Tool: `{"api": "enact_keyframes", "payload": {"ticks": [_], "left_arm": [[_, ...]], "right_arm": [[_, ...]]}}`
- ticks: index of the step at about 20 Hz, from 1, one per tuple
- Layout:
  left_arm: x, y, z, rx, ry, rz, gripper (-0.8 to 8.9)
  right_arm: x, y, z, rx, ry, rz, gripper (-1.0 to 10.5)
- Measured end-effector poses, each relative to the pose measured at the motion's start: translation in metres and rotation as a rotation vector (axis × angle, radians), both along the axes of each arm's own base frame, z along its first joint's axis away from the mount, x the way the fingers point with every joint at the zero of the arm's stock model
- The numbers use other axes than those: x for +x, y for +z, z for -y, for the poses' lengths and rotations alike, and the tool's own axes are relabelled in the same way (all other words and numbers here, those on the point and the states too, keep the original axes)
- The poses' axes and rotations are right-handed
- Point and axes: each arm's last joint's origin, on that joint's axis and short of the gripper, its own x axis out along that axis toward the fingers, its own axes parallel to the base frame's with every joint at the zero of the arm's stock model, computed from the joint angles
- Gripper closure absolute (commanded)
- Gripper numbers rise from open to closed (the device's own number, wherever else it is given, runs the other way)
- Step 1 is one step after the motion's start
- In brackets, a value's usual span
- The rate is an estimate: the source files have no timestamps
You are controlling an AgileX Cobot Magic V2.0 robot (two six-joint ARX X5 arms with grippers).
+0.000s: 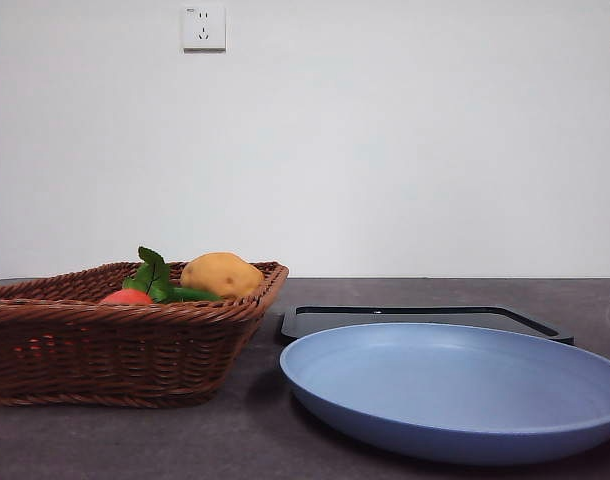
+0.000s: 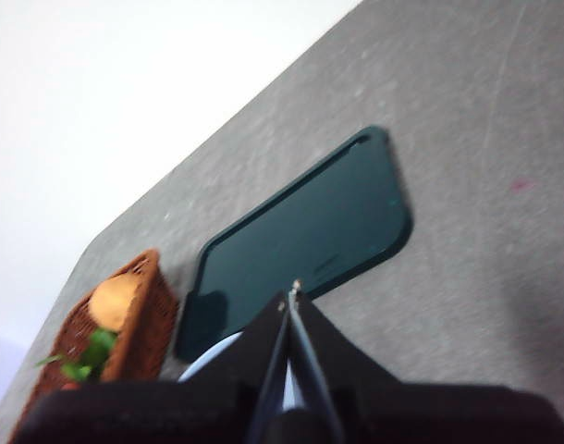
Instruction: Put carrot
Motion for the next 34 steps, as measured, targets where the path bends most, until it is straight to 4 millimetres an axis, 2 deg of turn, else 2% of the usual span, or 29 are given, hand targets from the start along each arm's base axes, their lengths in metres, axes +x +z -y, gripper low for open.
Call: {"api": "enact_keyframes", "payload": {"ticks": [4, 9, 17, 20, 25, 30, 31, 34], "left_arm": [[0.002, 0.015, 0.000, -0.006, -0.002, -0.108, 8.06], [0.015, 0.035, 0.000, 0.012, -0.042, -0.179, 8.06], [0.044, 0.071, 0.003, 0.124, -0.137, -0.289, 8.06], [0.059, 0.080, 0.007, 0.181, -0.195, -0.363, 8.06], [0.084, 0.087, 0.025, 0.268, -0.335, -0.471, 8.05], [0.088, 0.080, 0.040, 0.292, -0.418, -0.505, 7.99], [0.088, 0.080, 0.041, 0.294, -0.425, -0.504, 7.73], [0.088, 0.081, 0.044, 0.298, -0.437, -0.489, 5.71]], "right_arm": [[0.000, 0.023, 0.000, -0.004, 0.009, -0.022, 9.4], [0.006, 0.051, -0.001, -0.075, 0.053, -0.093, 9.4], [0.029, 0.080, -0.002, -0.201, 0.174, -0.279, 9.4], [0.042, 0.079, -0.003, -0.231, 0.231, -0.400, 9.4], [0.061, 0.050, -0.004, -0.256, 0.346, -0.689, 9.3], [0.075, 0.034, -0.008, -0.244, 0.414, -0.772, 7.5], [0.077, 0.032, -0.011, -0.250, 0.428, -0.775, 7.1], [0.086, 0.027, -0.020, -0.271, 0.467, -0.746, 6.9]]}}
